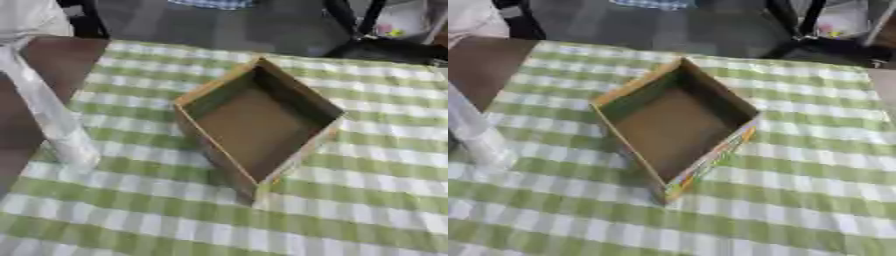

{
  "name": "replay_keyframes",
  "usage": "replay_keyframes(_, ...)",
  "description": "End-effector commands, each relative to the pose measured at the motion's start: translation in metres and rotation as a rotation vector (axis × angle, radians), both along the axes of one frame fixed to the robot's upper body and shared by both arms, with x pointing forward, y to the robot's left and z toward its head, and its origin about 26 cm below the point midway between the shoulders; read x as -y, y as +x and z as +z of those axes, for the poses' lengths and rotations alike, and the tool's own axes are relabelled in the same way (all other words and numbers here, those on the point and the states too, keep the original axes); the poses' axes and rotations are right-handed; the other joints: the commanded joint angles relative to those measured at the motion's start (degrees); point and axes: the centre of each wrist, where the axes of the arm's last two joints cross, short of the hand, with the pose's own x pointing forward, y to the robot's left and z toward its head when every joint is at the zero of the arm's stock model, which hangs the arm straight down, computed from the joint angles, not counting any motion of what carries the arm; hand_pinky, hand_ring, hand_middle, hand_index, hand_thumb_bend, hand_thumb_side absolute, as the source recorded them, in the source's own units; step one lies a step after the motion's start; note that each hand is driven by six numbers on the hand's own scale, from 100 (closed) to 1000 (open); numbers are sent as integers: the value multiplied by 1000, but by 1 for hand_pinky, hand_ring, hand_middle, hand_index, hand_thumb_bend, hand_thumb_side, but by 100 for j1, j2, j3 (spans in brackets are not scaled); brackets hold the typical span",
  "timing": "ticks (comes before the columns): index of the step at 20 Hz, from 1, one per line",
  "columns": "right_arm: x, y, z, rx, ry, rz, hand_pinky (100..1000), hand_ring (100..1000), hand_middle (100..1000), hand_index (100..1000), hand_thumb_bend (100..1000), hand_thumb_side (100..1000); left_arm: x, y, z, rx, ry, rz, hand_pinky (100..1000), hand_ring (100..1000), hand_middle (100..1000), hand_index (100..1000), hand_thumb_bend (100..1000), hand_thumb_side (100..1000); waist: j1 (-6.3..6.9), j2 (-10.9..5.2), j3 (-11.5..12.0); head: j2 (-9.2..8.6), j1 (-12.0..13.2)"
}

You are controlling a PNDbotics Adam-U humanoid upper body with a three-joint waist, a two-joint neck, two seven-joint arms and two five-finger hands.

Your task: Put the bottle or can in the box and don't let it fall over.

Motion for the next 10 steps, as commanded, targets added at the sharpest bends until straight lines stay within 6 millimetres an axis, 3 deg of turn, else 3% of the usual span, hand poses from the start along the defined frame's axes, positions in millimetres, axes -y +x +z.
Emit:
replay_keyframes(1, 2, -1, 8, 20, -27, -1, 921, 1000, 1000, 1000, 100, 598, -4, -3, 17, 23, 56, 1, 1000, 1000, 974, 1000, 100, 711, 31, -48, 5, -50, -13)
replay_keyframes(4, 2, -1, 8, 22, -29, -1, 921, 1000, 1000, 1000, 100, 599, -4, -4, 16, 23, 90, -5, 1000, 1000, 960, 1000, 100, 621, 33, -32, 8, -67, -28)
replay_keyframes(7, 2, 0, 9, 19, -29, 0, 921, 1000, 1000, 1000, 100, 601, -5, -4, 14, 2, 128, -17, 1000, 1000, 964, 1000, 188, 540, 44, -14, 11, -91, -31)
replay_keyframes(10, 1, 1, 9, 19, -29, 0, 920, 1000, 1000, 1000, 100, 601, -7, -4, 14, -8, 175, -16, 1000, 1000, 960, 1000, 239, 518, 53, -7, 8, -113, -37)
